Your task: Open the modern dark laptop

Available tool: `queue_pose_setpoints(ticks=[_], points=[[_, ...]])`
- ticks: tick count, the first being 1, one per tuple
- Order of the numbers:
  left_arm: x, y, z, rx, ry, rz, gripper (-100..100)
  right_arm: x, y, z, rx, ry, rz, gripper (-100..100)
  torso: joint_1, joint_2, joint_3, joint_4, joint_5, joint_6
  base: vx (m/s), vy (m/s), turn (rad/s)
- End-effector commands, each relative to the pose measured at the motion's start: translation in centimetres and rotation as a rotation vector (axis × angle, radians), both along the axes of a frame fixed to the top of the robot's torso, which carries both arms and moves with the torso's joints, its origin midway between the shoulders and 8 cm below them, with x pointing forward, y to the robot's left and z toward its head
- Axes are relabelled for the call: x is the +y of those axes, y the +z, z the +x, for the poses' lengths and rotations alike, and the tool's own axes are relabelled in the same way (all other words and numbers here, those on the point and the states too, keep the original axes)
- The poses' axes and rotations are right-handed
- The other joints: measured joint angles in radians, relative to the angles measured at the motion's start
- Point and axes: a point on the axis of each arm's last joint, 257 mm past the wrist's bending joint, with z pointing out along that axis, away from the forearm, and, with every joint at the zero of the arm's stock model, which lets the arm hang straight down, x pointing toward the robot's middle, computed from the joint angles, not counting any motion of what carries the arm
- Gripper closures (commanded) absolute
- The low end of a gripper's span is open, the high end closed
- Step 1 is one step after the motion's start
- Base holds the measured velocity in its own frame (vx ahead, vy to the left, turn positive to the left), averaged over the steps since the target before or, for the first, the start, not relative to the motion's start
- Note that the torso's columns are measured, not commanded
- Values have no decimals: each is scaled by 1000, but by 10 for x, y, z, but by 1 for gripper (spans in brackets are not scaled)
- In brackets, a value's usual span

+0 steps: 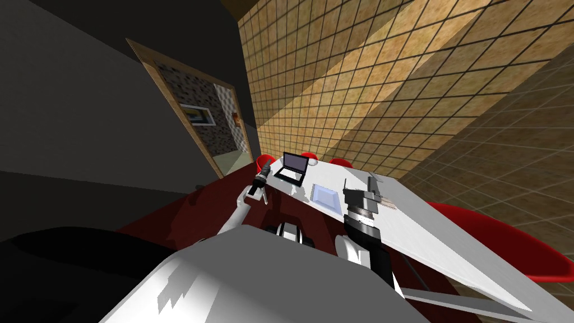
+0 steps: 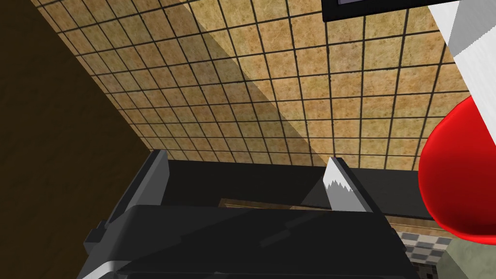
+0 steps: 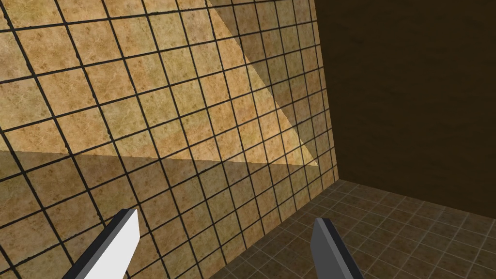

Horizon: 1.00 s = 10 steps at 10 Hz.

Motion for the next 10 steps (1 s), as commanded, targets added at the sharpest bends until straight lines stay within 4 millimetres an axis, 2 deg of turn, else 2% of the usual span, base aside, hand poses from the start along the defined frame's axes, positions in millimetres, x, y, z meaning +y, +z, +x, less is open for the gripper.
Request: queue_pose_setpoints(ticks=[1,4,5,6,9,10], points=[[-3,-9,17,32,-2,6,-100,0,0,0,0,0,0,0,1,-2,-1,0,0,0,60,62,-70],[-8,-14,41,63,-6,19,-100,0,0,0,0,0,0,0,-1,1,1,0,0,0,33,50,-80],[-7,-19,41,73,-4,18,-100,0,0,0,0,0,0,0,-1,0,0,0,0,0,29,38,-78],[-10,-15,52,79,-7,26,-100,0,0,0,0,0,0,0,-1,0,0,0,0,0,32,48,-95],[-10,-29,65,118,-3,34,-100,0,0,0,0,0,0,0,0,-1,-1,0,0,0,37,44,-73],[-12,-24,76,123,-5,43,-100,0,0,0,0,0,0,0,0,-1,0,0,0,0,44,61,-102]])
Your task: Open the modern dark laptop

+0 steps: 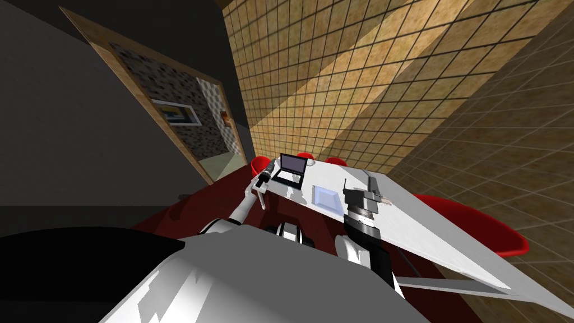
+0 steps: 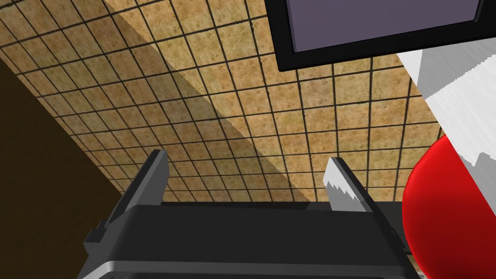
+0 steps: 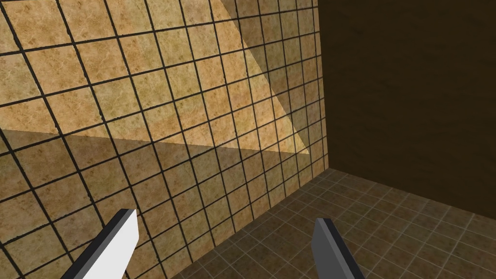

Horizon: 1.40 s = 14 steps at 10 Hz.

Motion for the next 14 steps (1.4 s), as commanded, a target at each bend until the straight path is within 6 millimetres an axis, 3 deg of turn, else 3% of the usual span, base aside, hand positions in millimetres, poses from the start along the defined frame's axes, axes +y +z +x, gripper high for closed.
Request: queue_pose_setpoints(ticks=[1,4,7,8,9,14], points=[[0,-8,14,33,3,9,-100,0,0,0,0,0,0,0,1,0,0,0,0,1,37,52,-60],[-3,-7,35,58,3,29,-100,0,0,0,0,0,0,0,-1,1,0,0,0,0,34,50,-88],[-1,-21,45,101,11,38,-100,0,0,0,0,0,0,0,0,0,0,0,0,1,28,45,-68],[-2,-14,55,104,11,49,-100,0,0,0,0,0,0,0,0,0,0,0,0,0,30,56,-96],[0,-24,55,123,15,49,-100,0,0,0,0,0,0,0,0,0,0,0,0,1,34,46,-52],[2,-28,72,164,24,69,-100,0,0,0,0,0,0,0,0,0,0,0,0,1,23,34,-57]])
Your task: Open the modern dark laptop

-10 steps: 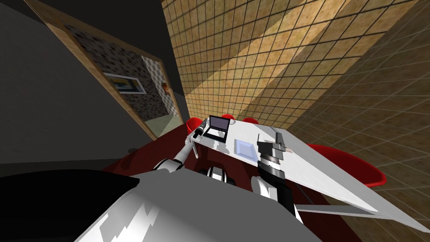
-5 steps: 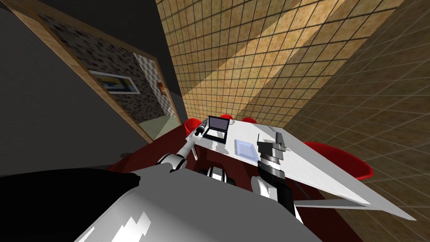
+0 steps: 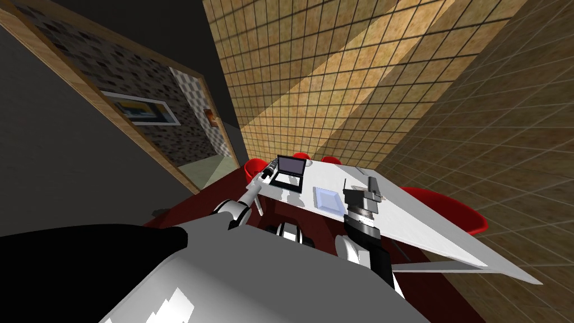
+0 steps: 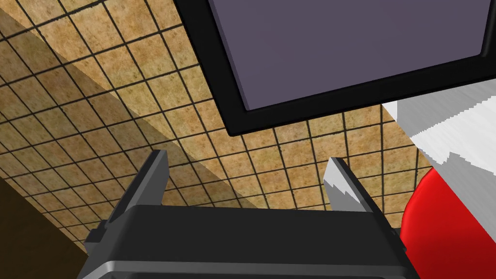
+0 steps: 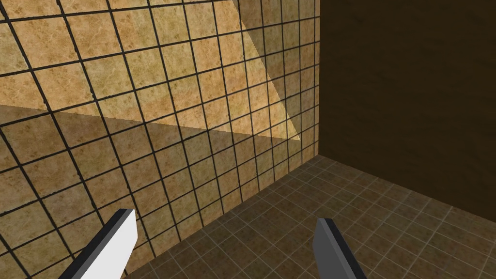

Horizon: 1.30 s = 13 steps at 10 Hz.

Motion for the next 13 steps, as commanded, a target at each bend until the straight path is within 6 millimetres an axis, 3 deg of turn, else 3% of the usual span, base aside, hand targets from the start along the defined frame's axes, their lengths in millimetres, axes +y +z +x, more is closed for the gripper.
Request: queue_pose_setpoints(ticks=[1,13], points=[[2,-3,12,29,8,15,-100,0,0,0,0,0,0,0,0,0,0,0,0,0,25,49,-69],[23,-4,47,127,55,76,-100,0,0,0,0,0,0,0,0,-1,0,0,0,0,22,44,-64]])
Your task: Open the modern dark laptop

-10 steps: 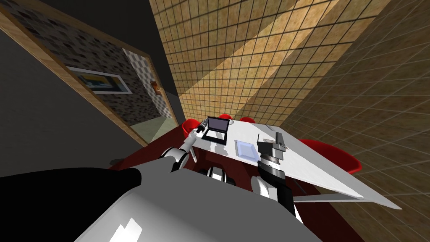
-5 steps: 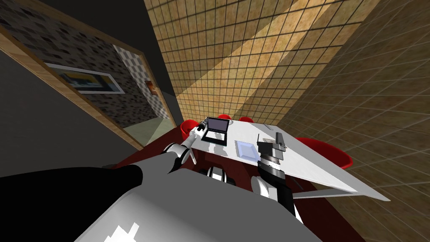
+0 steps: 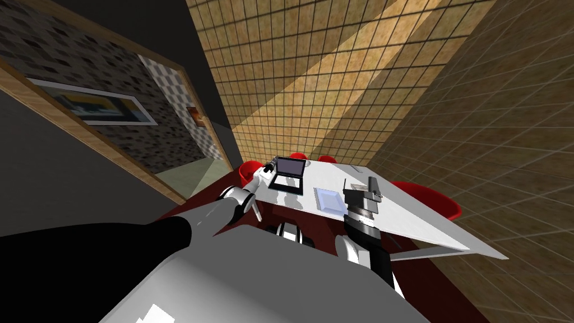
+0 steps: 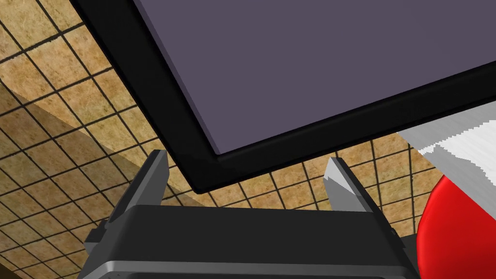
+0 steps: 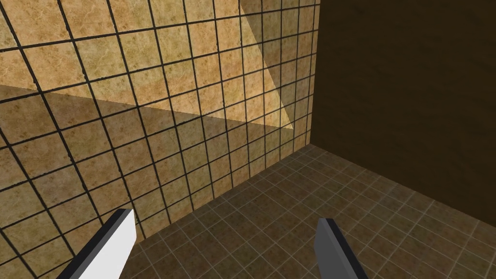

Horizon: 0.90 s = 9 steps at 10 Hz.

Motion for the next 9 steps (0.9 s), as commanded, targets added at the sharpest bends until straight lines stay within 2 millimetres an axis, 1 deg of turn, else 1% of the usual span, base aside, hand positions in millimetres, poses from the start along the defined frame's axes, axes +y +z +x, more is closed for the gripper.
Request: queue_pose_setpoints(ticks=[1,2,3,4,5,6,7,8,9], points=[[2,1,2,4,4,4,-100,0,0,0,0,0,0,0,0,0,0,0,0,0,8,13,-7],[2,1,2,5,5,4,-100,0,0,0,0,0,0,0,-1,1,0,0,0,0,0,0,0],[2,2,2,4,5,4,100,0,0,0,0,0,0,0,-1,1,1,0,0,0,0,0,0],[18,-2,-5,-23,19,-5,100,0,0,0,0,0,0,0,0,0,0,-2,1,-1,-10,-3,-169],[16,2,-5,-37,12,-5,100,0,0,0,0,0,0,0,1,-2,-1,-4,2,3,-21,0,-91],[36,-10,-13,-40,41,-11,100,0,0,0,0,0,0,0,0,-2,-1,-3,1,3,-22,0,-207],[32,-3,-14,-67,28,-11,100,0,0,0,0,0,0,0,-1,-3,-2,-5,2,5,-24,2,-79],[32,-2,-14,-72,25,-11,100,0,0,0,0,0,0,0,-2,-3,-2,-5,2,4,-12,-6,23],[51,-10,-24,-86,53,-15,100,0,0,0,0,0,0,0,-2,-3,-2,-4,1,3,-11,-11,-163]])
